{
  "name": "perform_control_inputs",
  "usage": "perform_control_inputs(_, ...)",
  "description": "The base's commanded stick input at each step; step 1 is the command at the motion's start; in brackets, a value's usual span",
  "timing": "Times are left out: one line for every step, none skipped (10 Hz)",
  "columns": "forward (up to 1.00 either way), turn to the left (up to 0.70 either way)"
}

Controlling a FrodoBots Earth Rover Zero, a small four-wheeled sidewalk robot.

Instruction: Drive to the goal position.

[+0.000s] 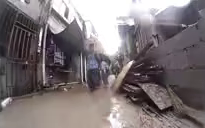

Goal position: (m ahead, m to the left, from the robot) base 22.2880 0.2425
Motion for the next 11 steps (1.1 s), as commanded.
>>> perform_control_inputs(0.00,0.00)
perform_control_inputs(0.00,0.00)
perform_control_inputs(0.00,0.00)
perform_control_inputs(0.00,0.00)
perform_control_inputs(0.00,0.00)
perform_control_inputs(0.00,0.00)
perform_control_inputs(0.00,0.00)
perform_control_inputs(0.00,0.00)
perform_control_inputs(0.00,0.00)
perform_control_inputs(0.00,0.62)
perform_control_inputs(0.00,0.93)
